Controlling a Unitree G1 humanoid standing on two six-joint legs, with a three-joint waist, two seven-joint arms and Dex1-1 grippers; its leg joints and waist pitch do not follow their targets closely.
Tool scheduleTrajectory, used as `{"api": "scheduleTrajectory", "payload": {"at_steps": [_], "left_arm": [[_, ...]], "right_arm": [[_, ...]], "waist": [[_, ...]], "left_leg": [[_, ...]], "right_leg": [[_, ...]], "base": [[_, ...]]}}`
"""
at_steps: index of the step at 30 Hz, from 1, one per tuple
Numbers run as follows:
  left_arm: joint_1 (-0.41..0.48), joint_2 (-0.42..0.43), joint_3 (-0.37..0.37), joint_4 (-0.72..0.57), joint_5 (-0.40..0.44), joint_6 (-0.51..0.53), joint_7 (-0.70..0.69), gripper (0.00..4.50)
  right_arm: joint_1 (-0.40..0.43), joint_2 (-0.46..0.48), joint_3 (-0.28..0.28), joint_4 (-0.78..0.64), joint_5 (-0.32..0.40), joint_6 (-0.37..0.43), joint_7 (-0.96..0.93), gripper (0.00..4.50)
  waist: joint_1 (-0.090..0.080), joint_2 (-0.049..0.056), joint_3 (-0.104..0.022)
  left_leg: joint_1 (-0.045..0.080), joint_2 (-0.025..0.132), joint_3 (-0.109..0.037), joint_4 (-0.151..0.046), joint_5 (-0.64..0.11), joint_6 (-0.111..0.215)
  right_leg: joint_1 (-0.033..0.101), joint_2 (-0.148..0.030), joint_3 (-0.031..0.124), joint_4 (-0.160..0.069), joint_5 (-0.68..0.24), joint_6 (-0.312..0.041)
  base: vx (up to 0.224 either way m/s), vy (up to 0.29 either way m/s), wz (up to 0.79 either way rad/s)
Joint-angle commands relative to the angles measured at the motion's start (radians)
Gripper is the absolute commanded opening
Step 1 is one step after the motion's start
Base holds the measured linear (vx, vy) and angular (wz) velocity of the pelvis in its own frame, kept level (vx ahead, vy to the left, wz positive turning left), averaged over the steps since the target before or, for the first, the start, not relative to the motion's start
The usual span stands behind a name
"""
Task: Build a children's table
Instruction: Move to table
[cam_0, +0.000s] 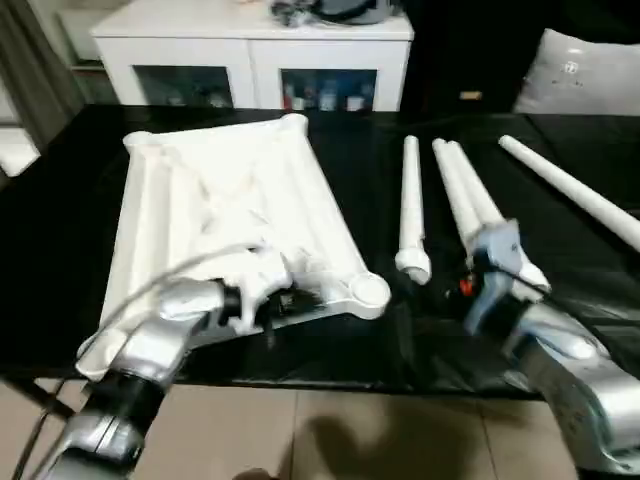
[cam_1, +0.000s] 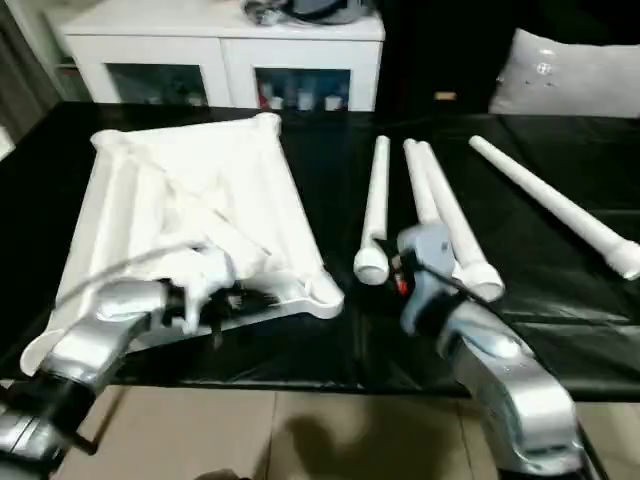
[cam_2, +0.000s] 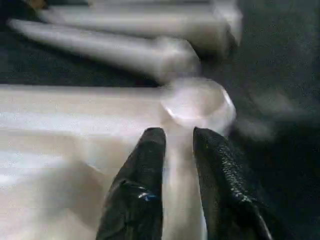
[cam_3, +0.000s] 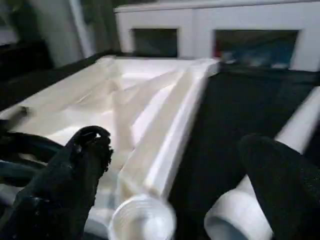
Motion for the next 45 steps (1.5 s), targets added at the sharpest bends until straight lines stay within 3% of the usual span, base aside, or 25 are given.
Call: {"api": "scheduleTrajectory", "payload": {"at_steps": [1,6,14,18,21,23,24,26,27,30,31,32,33,34,35,36,37,38,39,40,41,42,43,44,45], "left_arm": [[0.049,-0.023,0.082,-0.123,-0.021,0.095,0.136,1.14],[0.139,-0.111,0.17,-0.29,0.022,0.184,0.379,1.14],[0.244,-0.225,0.168,-0.523,0.077,0.306,0.605,1.14],[0.305,-0.214,0.118,-0.573,0.106,0.353,0.602,1.14],[0.351,-0.196,0.107,-0.602,0.127,0.374,0.607,1.14],[0.376,-0.207,0.12,-0.619,0.115,0.379,0.627,1.14],[0.376,-0.212,0.125,-0.62,0.107,0.377,0.629,1.14],[0.366,-0.214,0.126,-0.616,0.101,0.376,0.641,1.14],[0.366,-0.214,0.126,-0.616,0.101,0.376,0.641,1.14],[0.358,-0.208,0.12,-0.615,0.109,0.384,0.64,1.14],[0.358,-0.206,0.119,-0.614,0.106,0.384,0.632,1.14],[0.363,-0.204,0.118,-0.618,0.102,0.382,0.63,1.14],[0.371,-0.2,0.117,-0.621,0.1,0.381,0.627,1.14],[0.374,-0.198,0.116,-0.622,0.1,0.381,0.626,1.14],[0.384,-0.195,0.114,-0.627,0.102,0.379,0.625,1.14],[0.388,-0.195,0.114,-0.63,0.102,0.379,0.626,1.14],[0.391,-0.194,0.114,-0.633,0.1,0.381,0.626,1.14],[0.394,-0.19,0.111,-0.637,0.1,0.381,0.624,1.14],[0.393,-0.183,0.108,-0.637,0.102,0.379,0.62,1.14],[0.385,-0.171,0.102,-0.627,0.097,0.371,0.603,1.14],[0.384,-0.169,0.101,-0.626,0.096,0.37,0.601,1.14],[0.38,-0.165,0.099,-0.62,0.092,0.367,0.593,1.14],[0.38,-0.164,0.099,-0.619,0.091,0.367,0.59,1.14],[0.349,-0.125,0.073,-0.603,0.045,0.376,0.489,1.42],[0.349,-0.125,0.073,-0.603,0.044,0.377,0.487,1.49]], "right_arm": [[-0.032,0.027,0.008,0.005,-0.048,0.042,-0.09,4.5],[-0.057,0.074,0.01,0.021,-0.076,0.111,-0.193,4.5],[-0.05,0.121,-0.007,0.039,-0.112,0.067,-0.261,4.5],[-0.023,0.129,-0.015,0.045,-0.12,0.06,-0.284,4.5],[-0.009,0.115,-0.002,0.042,-0.135,0.051,-0.27,4.5],[-0.004,0.116,-0.007,0.041,-0.131,0.043,-0.264,4.5],[-0.004,0.117,-0.009,0.044,-0.127,0.04,-0.26,4.5],[-0.003,0.114,0.0,0.059,-0.131,0.02,-0.253,4.5],[-0.003,0.114,0.0,0.059,-0.131,0.02,-0.253,4.5],[-0.01,0.123,0.006,0.081,-0.138,0.009,-0.256,4.5],[-0.017,0.131,0.009,0.095,-0.145,0.004,-0.266,4.5],[-0.019,0.134,0.014,0.101,-0.15,0.005,-0.27,4.5],[-0.022,0.134,0.02,0.103,-0.153,0.01,-0.269,4.5],[-0.023,0.134,0.023,0.104,-0.155,0.011,-0.269,4.5],[-0.021,0.134,0.027,0.101,-0.158,0.012,-0.267,4.5],[-0.022,0.133,0.028,0.1,-0.16,0.017,-0.27,4.5],[-0.026,0.13,0.031,0.102,-0.166,0.022,-0.274,4.5],[-0.029,0.13,0.032,0.102,-0.167,0.028,-0.276,4.5],[-0.035,0.13,0.031,0.104,-0.167,0.035,-0.277,4.5],[-0.05,0.131,0.026,0.107,-0.183,0.065,-0.304,4.5],[-0.053,0.13,0.026,0.108,-0.186,0.07,-0.308,4.5],[-0.059,0.129,0.025,0.11,-0.196,0.087,-0.322,4.5],[-0.06,0.128,0.025,0.11,-0.197,0.09,-0.323,4.5],[-0.096,0.112,-0.006,0.102,-0.193,0.237,-0.362,4.5],[-0.097,0.112,-0.007,0.102,-0.192,0.241,-0.363,4.5]], "waist": [[-0.003,-0.01,-0.056],[-0.008,-0.019,-0.053],[-0.004,-0.034,-0.049],[-0.003,-0.035,-0.04],[-0.011,-0.033,-0.03],[-0.014,-0.035,-0.028],[-0.003,-0.053,-0.025],[-0.002,-0.038,-0.036],[0.006,-0.031,-0.041],[-0.002,-0.018,-0.043],[-0.032,-0.003,-0.058],[-0.056,-0.023,-0.056],[-0.053,-0.02,-0.057],[-0.056,-0.037,-0.051],[-0.048,-0.054,-0.045],[-0.035,-0.093,-0.039],[-0.007,-0.105,-0.032],[0.02,-0.111,-0.04],[0.029,-0.097,-0.039],[0.025,-0.09,-0.03],[0.015,-0.065,-0.034],[0.013,-0.035,-0.033],[-0.004,-0.018,-0.035],[-0.04,0.002,-0.048],[-0.05,-0.005,-0.064]], "left_leg": [[0.022,0.052,-0.012,-0.077,-0.158,0.008],[0.019,0.047,-0.01,-0.079,-0.157,0.0],[0.018,0.049,-0.013,-0.08,-0.162,-0.008],[0.033,0.049,-0.014,-0.092,-0.319,-0.03],[0.06,0.042,-0.015,-0.104,-0.495,-0.028],[0.07,0.036,-0.011,-0.109,-0.494,-0.005],[0.008,0.019,-0.027,-0.115,-0.433,0.042],[-0.019,0.003,-0.045,-0.099,-0.294,0.15],[-0.015,0.002,-0.045,-0.093,-0.259,0.167],[0.007,-0.006,-0.072,-0.09,-0.156,0.251],[0.108,0.043,-0.089,-0.093,-0.122,0.267],[0.169,0.1,-0.162,-0.103,-0.109,0.342],[0.194,0.121,-0.187,-0.095,-0.051,0.401],[0.198,0.132,-0.202,-0.088,0.047,0.514],[0.183,0.113,-0.181,-0.078,0.107,0.553],[0.102,0.024,-0.096,-0.05,0.017,0.443],[0.064,-0.036,-0.04,-0.012,-0.057,0.37],[-0.042,-0.045,-0.055,0.074,-0.091,0.268],[-0.05,-0.03,-0.061,0.089,-0.079,0.207],[-0.04,-0.011,-0.064,0.053,-0.051,0.114],[-0.015,0.002,-0.052,-0.01,-0.026,0.092],[0.015,0.02,-0.053,-0.045,-0.036,0.074],[0.055,0.047,-0.076,-0.087,-0.16,0.093],[0.137,0.084,-0.134,-0.088,-0.167,0.16],[0.164,0.1,-0.167,-0.064,0.004,0.3]], "right_leg": [[0.034,-0.074,0.037,-0.065,-0.017,-0.222],[0.034,-0.067,0.04,-0.074,-0.052,-0.181],[0.034,-0.066,0.041,-0.077,-0.041,-0.154],[0.035,-0.066,0.042,-0.095,-0.241,-0.1],[0.042,-0.053,0.03,-0.124,-0.452,-0.072],[0.056,-0.051,0.028,-0.144,-0.496,-0.067],[0.103,-0.075,0.008,-0.147,-0.49,-0.057],[0.149,-0.11,-0.038,-0.176,-0.497,-0.044],[0.157,-0.113,-0.052,-0.181,-0.469,-0.056],[0.18,-0.068,-0.113,-0.173,-0.295,-0.119],[0.125,-0.025,-0.1,-0.123,-0.217,-0.143],[0.058,-0.006,-0.087,-0.042,-0.181,-0.143],[0.023,-0.013,-0.071,-0.007,-0.164,-0.113],[-0.017,-0.028,-0.04,0.036,-0.138,-0.044],[-0.036,-0.049,-0.009,0.031,-0.099,-0.01],[0.031,-0.083,0.037,-0.064,-0.011,-0.008],[0.072,-0.104,0.078,-0.106,-0.037,-0.066],[0.196,-0.2,0.146,-0.136,-0.076,-0.13],[0.192,-0.207,0.136,-0.139,-0.11,-0.157],[0.177,-0.164,0.091,-0.139,-0.197,-0.21],[0.173,-0.107,0.043,-0.139,-0.24,-0.23],[0.164,-0.092,0.015,-0.142,-0.272,-0.218],[0.134,-0.029,-0.014,-0.104,-0.263,-0.175],[0.059,-0.005,-0.025,-0.029,-0.134,-0.16],[0.019,-0.018,-0.019,0.009,-0.03,-0.121]], "base": [[0.0,0.0,0.0],[0.0,0.0,0.0],[0.0,0.0,0.0],[0.0,0.0,0.0],[0.0,0.0,0.0],[0.0,0.0,0.0],[0.0,0.0,0.0],[0.056,0.005,0.36],[0.072,0.009,0.48],[0.108,0.015,0.62],[0.17,-0.012,0.49],[0.177,-0.023,0.22],[0.177,-0.023,0.22],[0.134,-0.033,0.06],[0.104,-0.062,0.0],[0.104,-0.062,0.0],[0.108,-0.085,0.13],[0.103,-0.092,0.07],[0.103,-0.092,0.07],[0.068,-0.062,-0.08],[0.087,-0.008,-0.03],[0.087,-0.008,-0.03],[0.122,0.025,0.04],[0.121,0.033,0.08],[0.121,0.033,0.08]]}}
